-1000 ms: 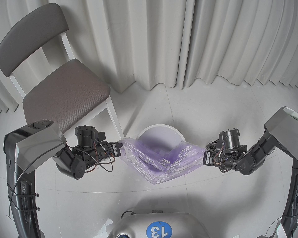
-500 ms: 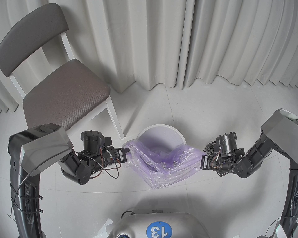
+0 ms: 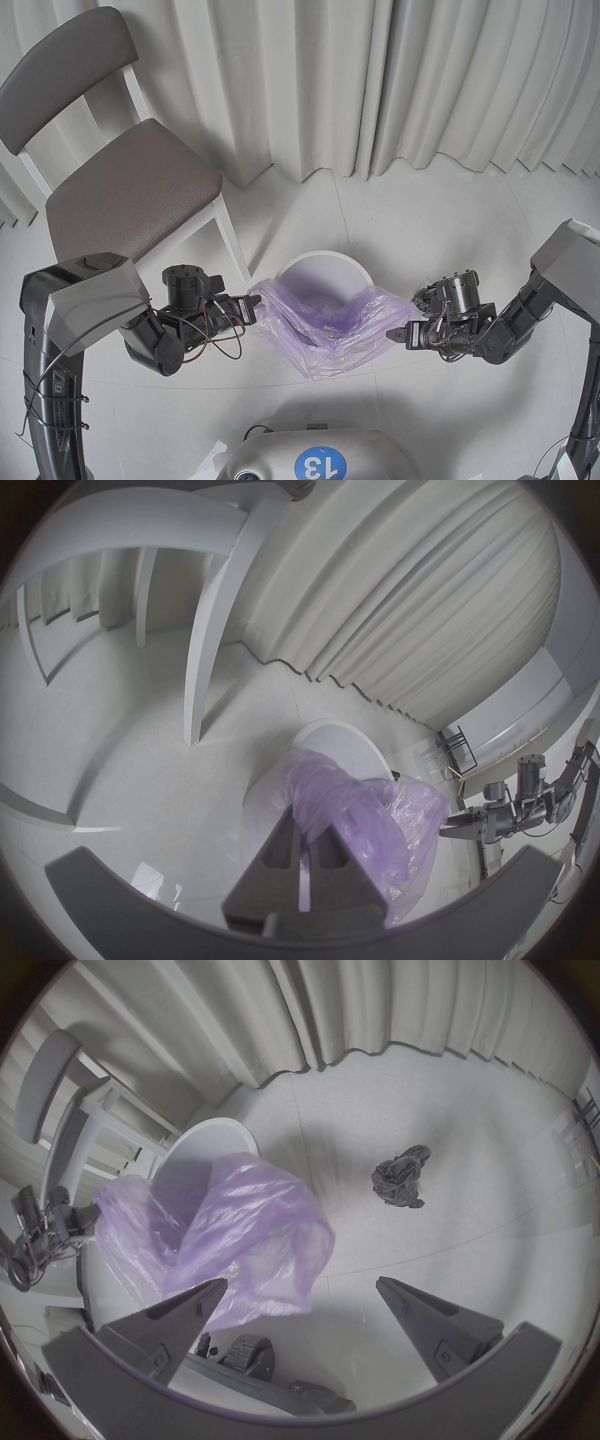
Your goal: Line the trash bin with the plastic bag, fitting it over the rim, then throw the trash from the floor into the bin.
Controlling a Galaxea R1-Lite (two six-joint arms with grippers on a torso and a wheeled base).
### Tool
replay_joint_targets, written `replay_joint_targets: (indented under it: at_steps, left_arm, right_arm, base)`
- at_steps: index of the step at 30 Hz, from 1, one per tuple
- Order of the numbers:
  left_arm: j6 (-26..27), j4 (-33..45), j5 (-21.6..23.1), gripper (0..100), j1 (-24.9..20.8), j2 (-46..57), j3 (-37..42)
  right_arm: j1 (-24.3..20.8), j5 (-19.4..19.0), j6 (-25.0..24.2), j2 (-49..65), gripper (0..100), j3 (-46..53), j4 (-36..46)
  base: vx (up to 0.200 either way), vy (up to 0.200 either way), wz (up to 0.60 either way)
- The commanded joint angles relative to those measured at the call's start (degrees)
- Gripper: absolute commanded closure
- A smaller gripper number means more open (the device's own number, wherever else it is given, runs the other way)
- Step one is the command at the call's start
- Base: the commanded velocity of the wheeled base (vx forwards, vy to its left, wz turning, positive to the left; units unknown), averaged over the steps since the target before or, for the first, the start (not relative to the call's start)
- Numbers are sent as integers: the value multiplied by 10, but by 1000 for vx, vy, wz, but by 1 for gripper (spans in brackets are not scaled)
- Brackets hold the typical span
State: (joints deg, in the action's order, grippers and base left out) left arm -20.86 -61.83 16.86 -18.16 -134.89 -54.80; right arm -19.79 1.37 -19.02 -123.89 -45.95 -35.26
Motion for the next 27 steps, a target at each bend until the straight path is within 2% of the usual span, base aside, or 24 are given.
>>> replay_joint_targets:
  at_steps: [1,4,8,10,11,13,15,16,17,21,23,27]
  left_arm:
    - [-1,-27,0,100,5,-3,16]
    - [-1,-34,0,100,5,-3,19]
    - [-1,-43,0,100,4,-10,20]
    - [-2,-63,2,100,4,-19,19]
    - [-2,-63,2,100,4,-19,19]
    - [-1,-100,0,100,5,-34,22]
    - [-1,-112,0,100,6,-39,29]
    - [0,-112,0,100,5,-39,33]
    - [0,-114,1,0,6,-38,39]
    - [0,-117,4,0,9,-36,40]
    - [0,-124,5,0,16,-36,42]
    - [-1,-137,5,0,15,-39,42]
  right_arm:
    - [-16,-1,40,105,0,51,1]
    - [-26,-1,56,132,0,58,5]
    - [-69,-1,114,153,0,75,-1]
    - [-99,-2,171,146,0,73,-2]
    - [-99,-2,171,146,0,73,-2]
    - [-125,-10,237,129,0,66,-3]
    - [-133,-19,306,107,0,57,-10]
    - [-133,-22,325,101,0,57,-14]
    - [-131,-30,369,85,0,55,-22]
    - [-121,-65,460,50,0,57,-58]
    - [-108,-97,518,24,0,47,-76]
    - [-91,-127,588,-1,0,20,-70]
  base:
    - [0,0,0]
    - [0,0,0]
    - [0,0,0]
    - [0,0,0]
    - [0,0,0]
    - [0,0,0]
    - [0,0,0]
    - [0,0,0]
    - [0,0,0]
    - [0,0,0]
    - [0,0,0]
    - [0,0,0]
